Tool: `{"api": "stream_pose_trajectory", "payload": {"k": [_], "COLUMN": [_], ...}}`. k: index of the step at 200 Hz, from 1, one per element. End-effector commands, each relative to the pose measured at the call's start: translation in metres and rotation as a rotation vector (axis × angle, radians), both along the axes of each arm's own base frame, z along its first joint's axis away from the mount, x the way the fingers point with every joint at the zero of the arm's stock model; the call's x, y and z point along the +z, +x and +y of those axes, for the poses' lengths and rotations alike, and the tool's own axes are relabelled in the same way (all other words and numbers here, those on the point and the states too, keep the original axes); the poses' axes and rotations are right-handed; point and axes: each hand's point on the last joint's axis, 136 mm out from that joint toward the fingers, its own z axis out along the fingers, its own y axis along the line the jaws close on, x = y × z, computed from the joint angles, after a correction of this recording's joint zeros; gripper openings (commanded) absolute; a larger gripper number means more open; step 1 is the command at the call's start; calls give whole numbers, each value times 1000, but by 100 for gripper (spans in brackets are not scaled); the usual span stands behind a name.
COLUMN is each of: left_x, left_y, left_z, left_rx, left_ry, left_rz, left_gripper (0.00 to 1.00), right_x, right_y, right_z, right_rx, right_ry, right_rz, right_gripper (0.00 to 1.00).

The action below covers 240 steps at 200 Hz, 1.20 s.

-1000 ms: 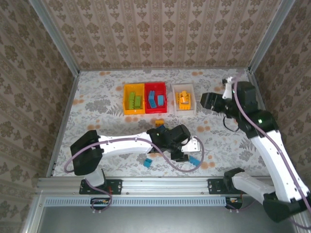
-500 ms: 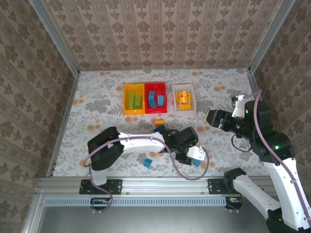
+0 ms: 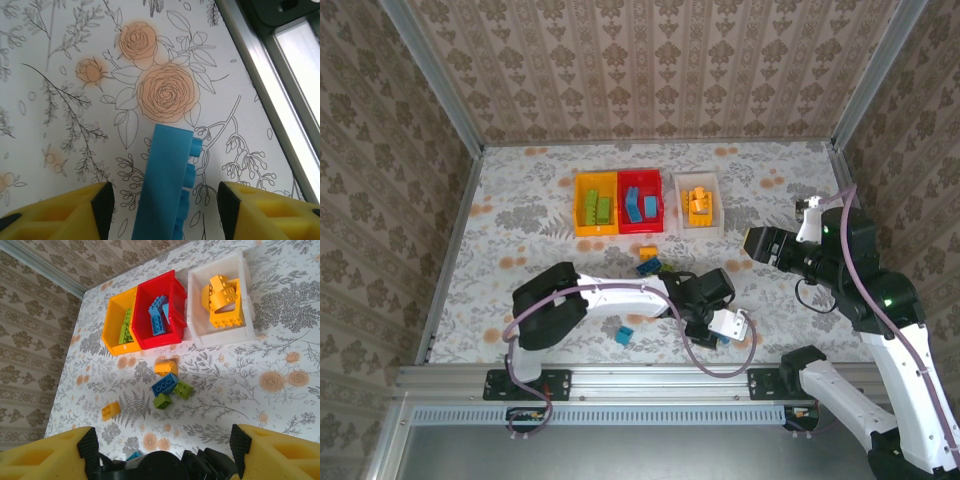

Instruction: Sort the legos into containers by color

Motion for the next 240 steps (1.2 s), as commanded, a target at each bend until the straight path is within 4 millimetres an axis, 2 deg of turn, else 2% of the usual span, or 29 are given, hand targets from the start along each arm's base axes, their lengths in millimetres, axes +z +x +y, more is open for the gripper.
{"api": "stream_pose_trajectory", "payload": {"k": [1,58,72,90,104,120,137,153,176,203,227,240], "left_x": [-7,-14,-11,-1,21,54,87,116,143,156,145,131], "left_y": [-7,-1,2,14,32,60,97,139,196,255,300,320], "left_z": [-2,-6,-7,-7,-3,7,28,56,101,137,157,162], "left_rx": [-18,11,31,109,204,347,526,724,1001,1264,1469,1559], "left_ry": [29,11,-5,-46,-110,-206,-289,-342,-364,-351,-258,-204], "left_rz": [33,8,1,-2,2,-12,-28,-58,-12,98,175,220], "left_gripper": [56,28,25,22,22,22,23,23,23,24,23,21], "right_x": [-9,-10,-10,-8,2,21,32,29,20,14,2,-7], "right_y": [-3,-1,-1,-1,-2,-2,5,19,46,77,97,105], "right_z": [2,4,5,11,21,36,43,47,59,71,81,90], "right_rx": [4,4,11,43,100,185,211,210,212,196,175,173], "right_ry": [23,37,41,54,88,148,176,181,218,214,137,110], "right_rz": [39,41,42,29,-4,-66,-101,-92,-60,-43,-20,1], "right_gripper": [73,72,72,72,71,71,71,71,70,68,68,68]}}
